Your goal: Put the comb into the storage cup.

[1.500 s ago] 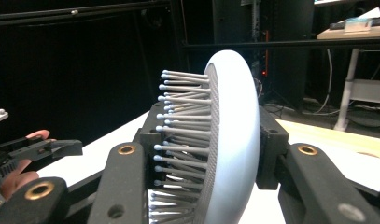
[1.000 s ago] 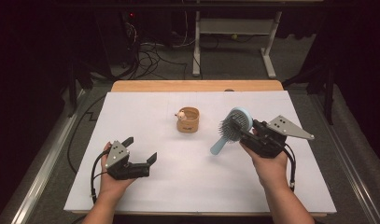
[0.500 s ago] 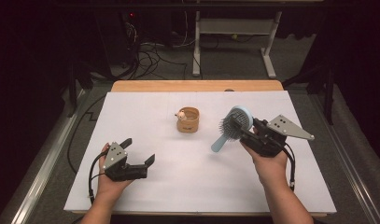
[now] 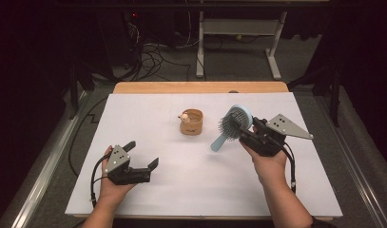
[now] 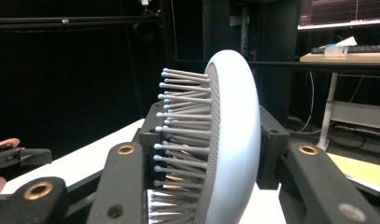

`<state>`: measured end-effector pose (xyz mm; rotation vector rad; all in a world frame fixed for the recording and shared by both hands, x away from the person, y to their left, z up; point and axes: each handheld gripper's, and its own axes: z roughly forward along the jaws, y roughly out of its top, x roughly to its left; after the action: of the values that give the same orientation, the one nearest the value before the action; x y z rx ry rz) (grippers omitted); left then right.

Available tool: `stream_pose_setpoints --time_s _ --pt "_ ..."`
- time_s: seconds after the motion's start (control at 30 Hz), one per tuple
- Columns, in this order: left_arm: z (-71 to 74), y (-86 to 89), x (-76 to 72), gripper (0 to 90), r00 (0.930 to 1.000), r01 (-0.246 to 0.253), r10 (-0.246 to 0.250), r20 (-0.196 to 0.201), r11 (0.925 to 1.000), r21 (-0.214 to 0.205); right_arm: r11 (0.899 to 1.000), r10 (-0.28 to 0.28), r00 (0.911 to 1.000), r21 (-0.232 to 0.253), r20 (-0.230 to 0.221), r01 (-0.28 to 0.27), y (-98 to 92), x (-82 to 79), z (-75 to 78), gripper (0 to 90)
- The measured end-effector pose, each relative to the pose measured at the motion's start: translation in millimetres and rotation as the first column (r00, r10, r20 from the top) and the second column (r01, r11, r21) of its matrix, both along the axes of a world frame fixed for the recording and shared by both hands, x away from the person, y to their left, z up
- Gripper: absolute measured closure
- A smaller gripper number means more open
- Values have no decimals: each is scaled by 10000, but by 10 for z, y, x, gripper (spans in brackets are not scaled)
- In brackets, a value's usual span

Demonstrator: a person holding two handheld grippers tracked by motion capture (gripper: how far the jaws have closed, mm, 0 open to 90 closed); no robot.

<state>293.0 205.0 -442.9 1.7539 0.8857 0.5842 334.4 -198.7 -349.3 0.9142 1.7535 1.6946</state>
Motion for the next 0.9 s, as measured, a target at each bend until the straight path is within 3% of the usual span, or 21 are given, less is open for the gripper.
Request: stream_pose_setpoints --time_s 0.47,0.9 --pt "-15 0 -3 6 9999 99 -98 55 9999 -32 9998 72 9995 168 308 -77 116 87 100 579" --pt "-12 25 -3 6 9999 103 -103 3 9999 -138 9996 -9 9973 282 739 -12 211 155 292 579"
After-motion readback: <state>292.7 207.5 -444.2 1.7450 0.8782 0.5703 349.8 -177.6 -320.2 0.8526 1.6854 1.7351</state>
